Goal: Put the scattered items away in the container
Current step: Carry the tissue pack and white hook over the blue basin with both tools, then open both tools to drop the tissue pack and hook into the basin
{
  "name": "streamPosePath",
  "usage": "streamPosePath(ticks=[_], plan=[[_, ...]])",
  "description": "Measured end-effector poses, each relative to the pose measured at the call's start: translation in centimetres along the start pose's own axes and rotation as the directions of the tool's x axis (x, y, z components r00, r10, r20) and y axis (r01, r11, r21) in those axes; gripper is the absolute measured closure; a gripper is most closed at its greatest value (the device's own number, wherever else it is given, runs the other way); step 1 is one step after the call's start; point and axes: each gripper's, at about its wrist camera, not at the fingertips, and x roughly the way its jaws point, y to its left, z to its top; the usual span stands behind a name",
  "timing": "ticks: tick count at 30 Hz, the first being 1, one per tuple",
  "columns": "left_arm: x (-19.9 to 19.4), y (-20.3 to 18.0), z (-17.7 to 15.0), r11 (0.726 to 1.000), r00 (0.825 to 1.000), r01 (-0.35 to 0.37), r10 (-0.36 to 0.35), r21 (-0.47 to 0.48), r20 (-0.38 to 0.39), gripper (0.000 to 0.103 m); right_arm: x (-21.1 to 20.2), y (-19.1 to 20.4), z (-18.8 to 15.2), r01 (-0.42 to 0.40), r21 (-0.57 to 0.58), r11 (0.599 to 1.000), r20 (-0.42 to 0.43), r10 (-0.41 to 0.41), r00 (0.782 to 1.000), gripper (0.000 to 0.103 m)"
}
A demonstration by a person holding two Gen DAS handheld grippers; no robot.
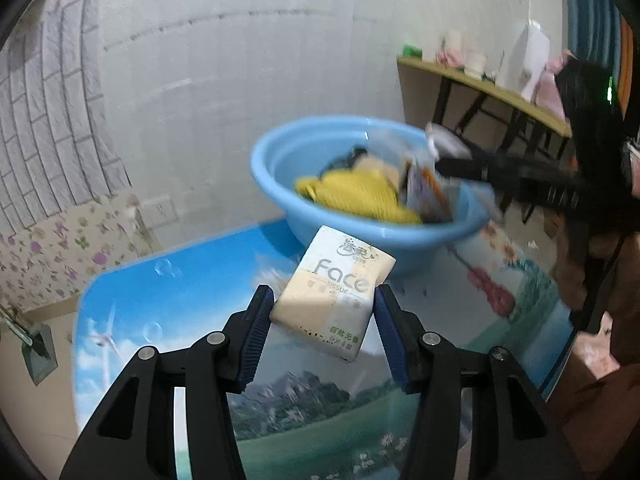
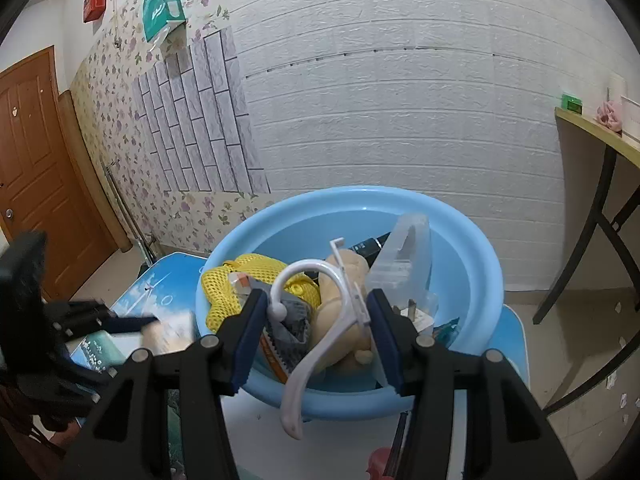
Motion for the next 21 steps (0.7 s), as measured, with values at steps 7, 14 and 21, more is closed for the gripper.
streamPosePath(ticks=[7, 14, 21], plan=[[-0.5, 0.2, 3.4, 1.000, 0.997, -0.003, 0.002, 0.003, 0.079, 0.052, 0.4, 0.0, 0.4, 0.001, -0.011, 1.000, 0.011, 0.000, 1.000, 0.052], [1.7, -1.2, 6.5, 0.998, 0.994, 0.009, -0.016, 0.064, 0.110, 0.052, 1.2, -1.1, 0.8, 0.010, 0.006, 1.000, 0.019, -0.011, 1.000, 0.052], [4.9, -2.9, 7.5, 0.994, 0.997, -0.007, -0.001, 0.105, 0.076, 0.050, 1.7, -3.1, 1.0, 0.056, 0.068, 0.996, 0.011, -0.057, 0.998, 0.051]])
